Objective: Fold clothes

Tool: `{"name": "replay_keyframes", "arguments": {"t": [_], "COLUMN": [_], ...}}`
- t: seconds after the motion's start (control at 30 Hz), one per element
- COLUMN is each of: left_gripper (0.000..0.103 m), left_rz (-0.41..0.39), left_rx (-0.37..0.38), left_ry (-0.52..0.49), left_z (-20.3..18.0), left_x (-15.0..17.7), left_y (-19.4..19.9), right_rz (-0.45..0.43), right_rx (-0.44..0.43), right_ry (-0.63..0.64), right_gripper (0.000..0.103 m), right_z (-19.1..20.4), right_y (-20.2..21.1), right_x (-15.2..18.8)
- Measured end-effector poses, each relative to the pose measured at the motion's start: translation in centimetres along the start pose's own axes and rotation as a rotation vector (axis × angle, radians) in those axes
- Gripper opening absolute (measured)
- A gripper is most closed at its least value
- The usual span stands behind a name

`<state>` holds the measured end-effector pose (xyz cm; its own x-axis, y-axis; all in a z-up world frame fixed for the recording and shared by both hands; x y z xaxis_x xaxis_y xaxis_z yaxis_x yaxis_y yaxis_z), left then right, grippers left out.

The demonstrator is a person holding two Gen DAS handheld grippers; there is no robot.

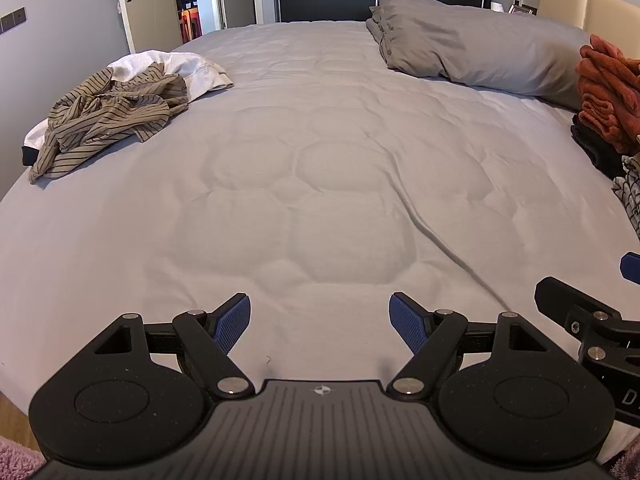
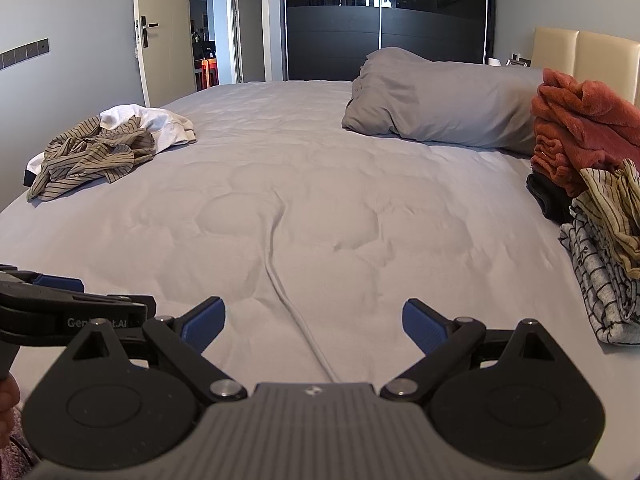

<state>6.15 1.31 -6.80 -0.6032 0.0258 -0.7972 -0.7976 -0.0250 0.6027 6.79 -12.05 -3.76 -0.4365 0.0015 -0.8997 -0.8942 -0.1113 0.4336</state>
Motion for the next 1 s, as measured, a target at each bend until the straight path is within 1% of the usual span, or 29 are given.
{"name": "replay_keyframes", "arguments": {"t": [1.0], "left_gripper": [0.076], "left_rz": [0.008], "left_rx": [-0.002], "left_ry": [-0.001], "left_z": [0.13], "left_x": [0.13], "left_y": [0.08], "right_rz": [-0.004], "right_rx": [-0.01], "right_ry": [-0.007], "right_gripper": [0.097], "right_z": [-0.16], "right_y": [-0.12], "right_x": [-0.08]}}
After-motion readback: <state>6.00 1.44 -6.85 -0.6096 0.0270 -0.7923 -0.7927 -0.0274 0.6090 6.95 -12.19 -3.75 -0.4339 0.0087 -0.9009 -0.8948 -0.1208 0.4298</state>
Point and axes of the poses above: each gripper's, at about its wrist camera, not at the fingertips, and y roughly against the way its jaws point, z to its left, x to its underside, the point moved 9 cm from there along -y, roughly the way its jaws point, and after that the axes turned 12 degrees about -z, right-handed, at the moved point
